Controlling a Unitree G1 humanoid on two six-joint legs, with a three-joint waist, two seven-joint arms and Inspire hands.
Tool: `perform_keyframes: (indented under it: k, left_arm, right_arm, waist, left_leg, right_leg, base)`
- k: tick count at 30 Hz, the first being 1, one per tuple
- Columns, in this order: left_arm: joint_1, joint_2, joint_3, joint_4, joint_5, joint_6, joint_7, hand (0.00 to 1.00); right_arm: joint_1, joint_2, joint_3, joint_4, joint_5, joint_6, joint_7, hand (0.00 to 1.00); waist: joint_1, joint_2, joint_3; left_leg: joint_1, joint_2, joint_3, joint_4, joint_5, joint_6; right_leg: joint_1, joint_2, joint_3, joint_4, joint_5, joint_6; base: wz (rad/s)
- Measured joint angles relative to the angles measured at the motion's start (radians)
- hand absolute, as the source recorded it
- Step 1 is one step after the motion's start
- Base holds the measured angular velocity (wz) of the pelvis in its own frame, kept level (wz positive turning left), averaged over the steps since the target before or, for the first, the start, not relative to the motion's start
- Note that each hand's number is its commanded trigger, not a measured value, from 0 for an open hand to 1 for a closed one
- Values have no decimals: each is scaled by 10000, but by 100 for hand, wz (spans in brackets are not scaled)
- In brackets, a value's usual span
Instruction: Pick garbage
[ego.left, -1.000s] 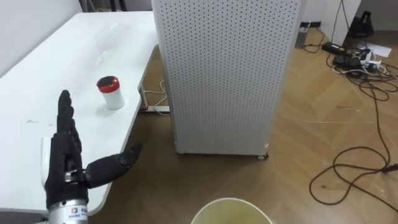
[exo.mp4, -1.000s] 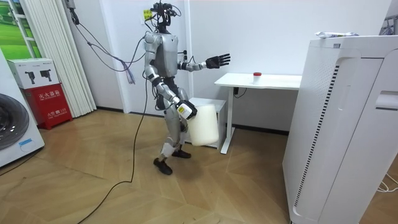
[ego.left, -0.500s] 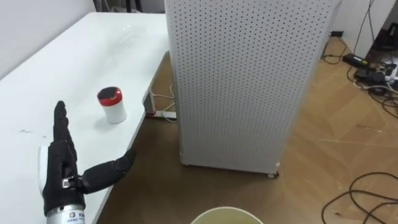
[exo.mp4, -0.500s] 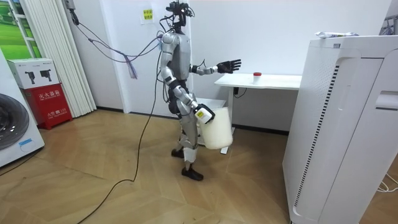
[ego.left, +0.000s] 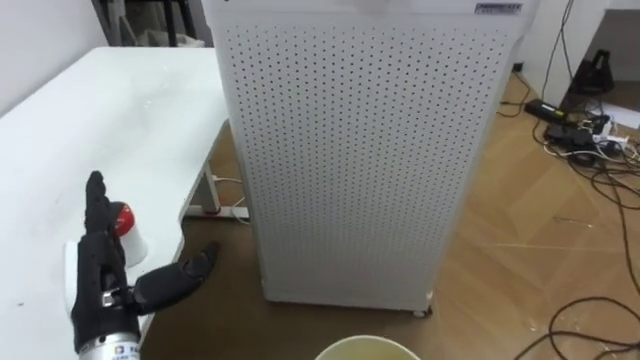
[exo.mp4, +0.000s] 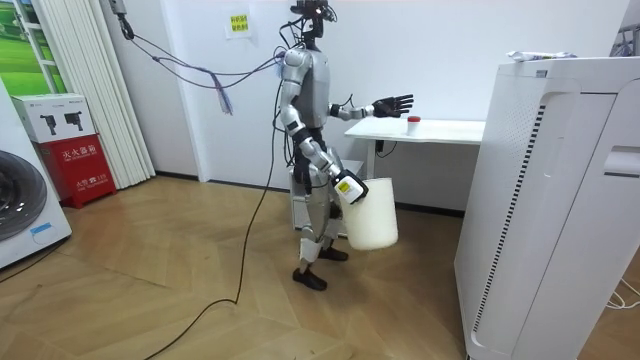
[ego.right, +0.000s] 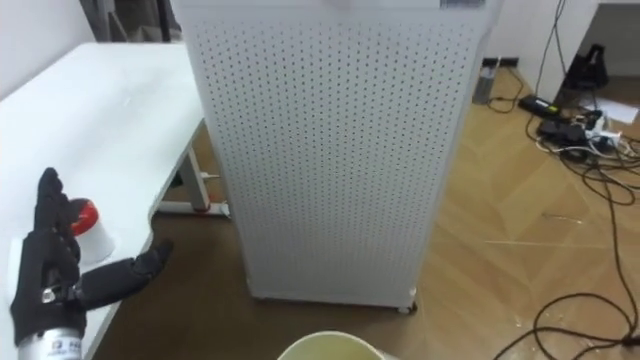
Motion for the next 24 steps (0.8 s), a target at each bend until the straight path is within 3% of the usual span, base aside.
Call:
perform_keyframes:
  k: [8,19,24]
  left_arm:
    - [58,-64,-3,6,8,124,-38,0]
    - [219,-58,55,-59,208,201,111,0]
    - [329,-59,61,-797,223,201,222,0]
  right_arm:
    - [87,11,6,-568,3,108,199,100]
    - [152,49,22,-638,10,205,248,100]
    - [279,67,16,-567,10,210,376,100]
  waist:
    - [140,37,-30]
    - [177,112,-24]
    - [169,118,-30]
  left_leg:
    - [363,-323,-100,-349,-87,141]
    - [349,-359,-134,-529,-87,141]
    - [190,-434,-170,-511,-40,206]
  right_leg:
    - [578,-176,-150,-648,10,258]
    - [568,-223,-415,-661,11,267]
    - [428,-282,-420,-657,-10,303]
  base:
    - [10]
    - [5]
    - [2]
